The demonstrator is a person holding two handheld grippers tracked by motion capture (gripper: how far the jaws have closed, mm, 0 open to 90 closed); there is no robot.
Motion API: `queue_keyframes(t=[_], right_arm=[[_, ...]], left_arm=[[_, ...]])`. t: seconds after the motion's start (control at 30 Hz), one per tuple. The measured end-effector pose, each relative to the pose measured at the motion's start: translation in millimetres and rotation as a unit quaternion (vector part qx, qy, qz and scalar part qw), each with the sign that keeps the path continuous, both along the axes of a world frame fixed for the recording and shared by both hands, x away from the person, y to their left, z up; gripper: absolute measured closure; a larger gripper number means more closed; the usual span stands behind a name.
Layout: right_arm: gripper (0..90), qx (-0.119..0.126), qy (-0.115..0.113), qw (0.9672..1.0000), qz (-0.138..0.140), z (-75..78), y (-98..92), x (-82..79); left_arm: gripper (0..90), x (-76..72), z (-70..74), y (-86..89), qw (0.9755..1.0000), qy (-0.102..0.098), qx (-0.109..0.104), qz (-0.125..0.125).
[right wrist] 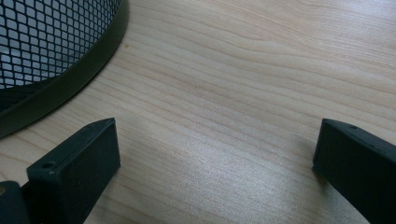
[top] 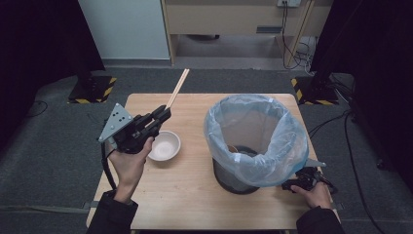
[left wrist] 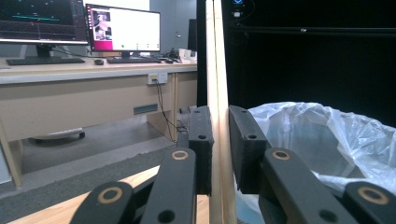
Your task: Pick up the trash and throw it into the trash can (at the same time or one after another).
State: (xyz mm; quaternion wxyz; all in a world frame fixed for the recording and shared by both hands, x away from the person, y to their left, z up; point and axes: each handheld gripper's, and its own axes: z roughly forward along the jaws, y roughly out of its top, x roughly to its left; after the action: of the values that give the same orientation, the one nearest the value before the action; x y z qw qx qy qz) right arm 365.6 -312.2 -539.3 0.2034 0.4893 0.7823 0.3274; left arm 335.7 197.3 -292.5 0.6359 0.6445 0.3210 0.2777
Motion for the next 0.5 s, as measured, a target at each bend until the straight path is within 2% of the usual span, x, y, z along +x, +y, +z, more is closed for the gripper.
queue_keyframes(t=[0.5], right_arm=[[0.7, 0.0, 0.0, 1.0, 0.0, 0.0, 0.0, 0.0]], left_arm=[[79.6, 3.7, 9.6, -28.6, 0.9996, -0.01, -0.001, -0.025]])
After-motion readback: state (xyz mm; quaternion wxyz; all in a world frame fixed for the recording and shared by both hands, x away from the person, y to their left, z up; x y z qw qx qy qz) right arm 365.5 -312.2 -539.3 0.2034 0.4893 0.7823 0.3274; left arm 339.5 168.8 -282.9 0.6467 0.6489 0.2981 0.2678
